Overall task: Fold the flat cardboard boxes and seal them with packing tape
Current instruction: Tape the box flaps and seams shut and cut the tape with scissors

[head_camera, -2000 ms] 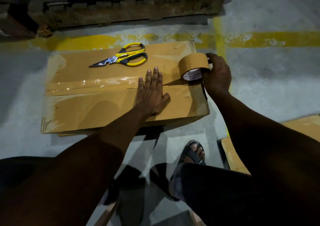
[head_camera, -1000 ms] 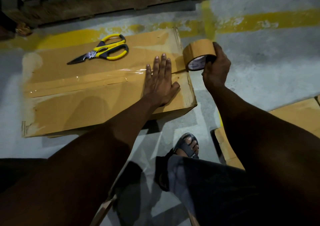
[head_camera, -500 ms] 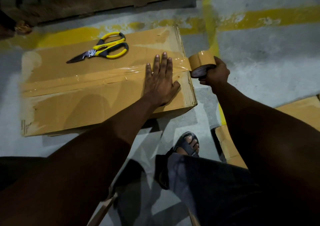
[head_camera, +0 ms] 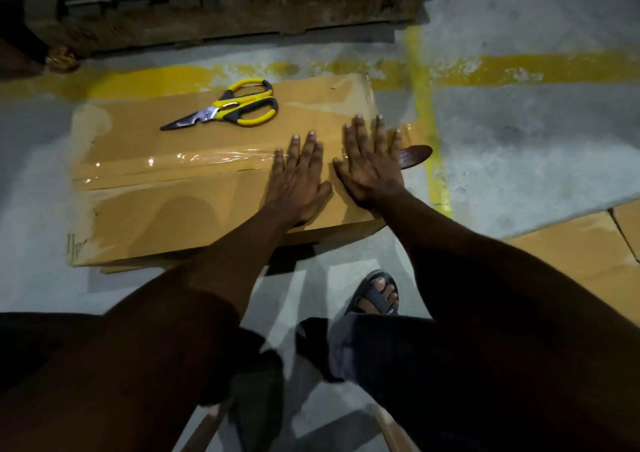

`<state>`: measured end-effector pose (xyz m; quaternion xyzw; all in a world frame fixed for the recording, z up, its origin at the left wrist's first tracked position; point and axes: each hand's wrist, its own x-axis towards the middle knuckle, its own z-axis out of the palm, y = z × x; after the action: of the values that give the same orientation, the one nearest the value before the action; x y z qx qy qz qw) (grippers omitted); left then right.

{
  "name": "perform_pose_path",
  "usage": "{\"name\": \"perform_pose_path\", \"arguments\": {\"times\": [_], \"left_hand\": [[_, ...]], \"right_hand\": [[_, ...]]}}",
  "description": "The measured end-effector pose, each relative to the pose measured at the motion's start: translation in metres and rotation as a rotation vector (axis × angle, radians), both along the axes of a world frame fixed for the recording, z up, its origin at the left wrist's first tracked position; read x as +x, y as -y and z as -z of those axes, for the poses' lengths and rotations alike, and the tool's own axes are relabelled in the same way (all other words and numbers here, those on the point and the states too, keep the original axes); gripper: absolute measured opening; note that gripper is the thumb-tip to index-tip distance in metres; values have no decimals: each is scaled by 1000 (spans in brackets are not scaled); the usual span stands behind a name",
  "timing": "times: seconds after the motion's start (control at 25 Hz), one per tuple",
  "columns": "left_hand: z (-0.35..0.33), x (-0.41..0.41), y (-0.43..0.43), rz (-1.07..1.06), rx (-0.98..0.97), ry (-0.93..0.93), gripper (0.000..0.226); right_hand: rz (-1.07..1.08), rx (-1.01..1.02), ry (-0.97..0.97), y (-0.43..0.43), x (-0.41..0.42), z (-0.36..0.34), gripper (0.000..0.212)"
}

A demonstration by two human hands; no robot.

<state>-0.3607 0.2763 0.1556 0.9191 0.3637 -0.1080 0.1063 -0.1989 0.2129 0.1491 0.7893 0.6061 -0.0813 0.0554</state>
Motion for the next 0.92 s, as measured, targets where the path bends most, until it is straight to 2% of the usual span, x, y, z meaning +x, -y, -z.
{"name": "perform_pose_path", "arguments": {"times": [0.16,0.28,0.36,0.48,0.64,0.76,0.92], "left_hand": [[3,-110,-33,-111,18,-40,72],[4,-182,-55,-221,56,-68,73],[4,-217,-68,-360,70,-79,73],[2,-251,-84,-516,77,-57,74],[1,-258,-88,-550,78,-45,76],[-6,-239,-81,-542,26,-68,76],[-19,-176,-64,-388,-58,-112,75]], "right_hand": [[72,-15,-4,-10,-13,-1,71],[-66,-35,-93,-36,-57,-3,71],[-143,33,-192,-61,-92,-8,71],[-150,92,-152,-113,-122,-18,68],[-143,-15,-47,-148,-128,-25,64],[-118,54,44,-136,-134,-34,54],[78,62,-89,-106,-128,-43,43]]}}
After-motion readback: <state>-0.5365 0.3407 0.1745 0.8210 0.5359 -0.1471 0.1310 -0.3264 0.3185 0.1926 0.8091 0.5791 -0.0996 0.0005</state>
